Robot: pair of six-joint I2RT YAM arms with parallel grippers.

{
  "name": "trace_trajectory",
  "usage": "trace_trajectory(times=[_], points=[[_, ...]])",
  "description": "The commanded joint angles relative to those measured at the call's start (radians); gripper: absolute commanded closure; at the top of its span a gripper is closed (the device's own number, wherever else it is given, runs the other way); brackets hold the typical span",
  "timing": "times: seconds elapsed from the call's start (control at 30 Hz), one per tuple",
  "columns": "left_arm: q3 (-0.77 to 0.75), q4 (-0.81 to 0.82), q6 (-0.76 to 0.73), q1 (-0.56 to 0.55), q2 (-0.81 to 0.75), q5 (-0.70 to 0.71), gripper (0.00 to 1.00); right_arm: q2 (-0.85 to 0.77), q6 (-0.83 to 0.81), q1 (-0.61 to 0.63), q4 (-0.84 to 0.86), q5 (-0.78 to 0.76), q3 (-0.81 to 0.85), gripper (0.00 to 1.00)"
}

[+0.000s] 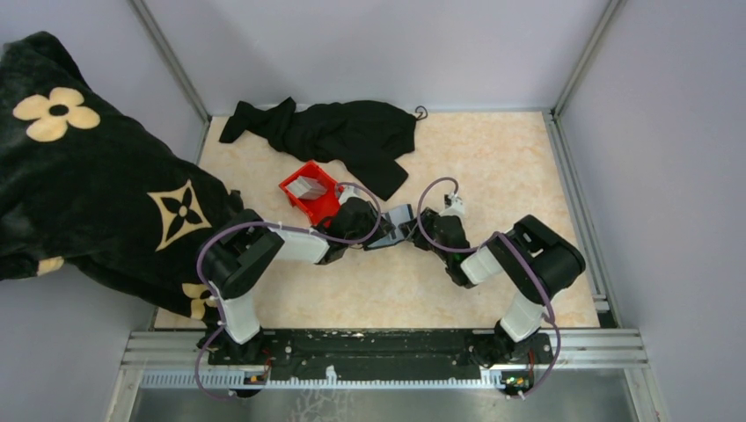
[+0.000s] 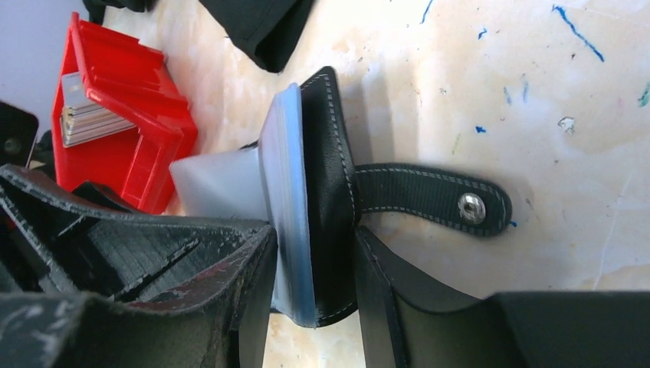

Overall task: Put the credit cards into the card holder
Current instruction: Insert the credit card into the card holder.

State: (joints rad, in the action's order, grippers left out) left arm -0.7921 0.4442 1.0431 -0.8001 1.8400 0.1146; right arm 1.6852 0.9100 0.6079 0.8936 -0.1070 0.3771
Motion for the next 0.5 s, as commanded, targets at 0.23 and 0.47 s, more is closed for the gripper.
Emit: trace_trajectory(times=[0.23, 0.47], points=[[0.026, -0.218, -0.044, -0.008, 0.109, -0.009, 0.62, -0.076, 0.000, 0.049, -0.188, 0.219, -0.159, 0.58], [0.027, -0.210, -0.038, -0.008, 0.126, -0.024, 0.62, -0.119, 0.023, 0.048, -0.166, 0.205, -0.186, 0.57]])
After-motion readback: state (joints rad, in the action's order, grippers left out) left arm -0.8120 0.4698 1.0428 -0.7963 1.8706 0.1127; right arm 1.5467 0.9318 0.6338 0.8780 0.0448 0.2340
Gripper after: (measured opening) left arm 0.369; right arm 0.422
